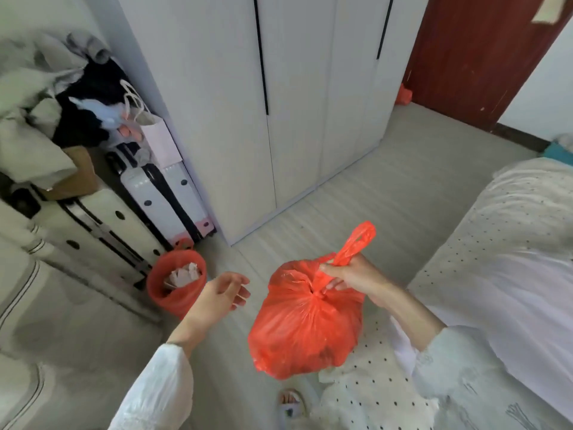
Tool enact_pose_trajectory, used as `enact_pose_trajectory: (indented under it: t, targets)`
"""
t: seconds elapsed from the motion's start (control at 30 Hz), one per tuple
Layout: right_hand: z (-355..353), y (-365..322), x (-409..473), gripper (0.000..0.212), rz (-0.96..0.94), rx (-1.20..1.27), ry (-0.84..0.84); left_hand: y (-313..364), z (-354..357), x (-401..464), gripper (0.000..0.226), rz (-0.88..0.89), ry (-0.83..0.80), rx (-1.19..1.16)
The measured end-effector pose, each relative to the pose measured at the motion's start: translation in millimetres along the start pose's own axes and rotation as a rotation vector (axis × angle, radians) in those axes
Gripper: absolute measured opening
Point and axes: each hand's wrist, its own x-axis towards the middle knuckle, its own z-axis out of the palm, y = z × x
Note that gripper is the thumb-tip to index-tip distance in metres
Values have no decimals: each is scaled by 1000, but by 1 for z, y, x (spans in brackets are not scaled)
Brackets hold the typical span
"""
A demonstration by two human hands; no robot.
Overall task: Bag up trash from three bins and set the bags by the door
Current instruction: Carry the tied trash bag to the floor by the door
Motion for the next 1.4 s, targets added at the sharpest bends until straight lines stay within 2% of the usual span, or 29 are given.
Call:
enact_pose_trajectory:
  t: [0.07,0.2,0.47,0.63,0.83,0.97,1.23,1.4]
  targets:
    - [-18,-22,36,12,-5,18,42,22,-5,39,27,19,-10,-39]
    - [-55,-55,106,15,10,54,154,60,-9,119,25,63,-10,-137]
    - [-146,-99,254,25,44,173,392,136,9,322,27,92,-224,-166]
    - [-217,-131,324,11,48,306,528,220,42,442,27,141,-347,-114]
    - [-327,-161,390,13,2,408,664,323,123,561,31,200,-496,-18]
    - [-414,-168,439,20,-5,404,681,371,193,626,29,186,-543,0]
    - [-626,-170,529,18,30,350,688,505,355,747,26,197,-599,29]
    - [-741,-178,588,9,31,388,717,585,431,822,26,197,-547,9]
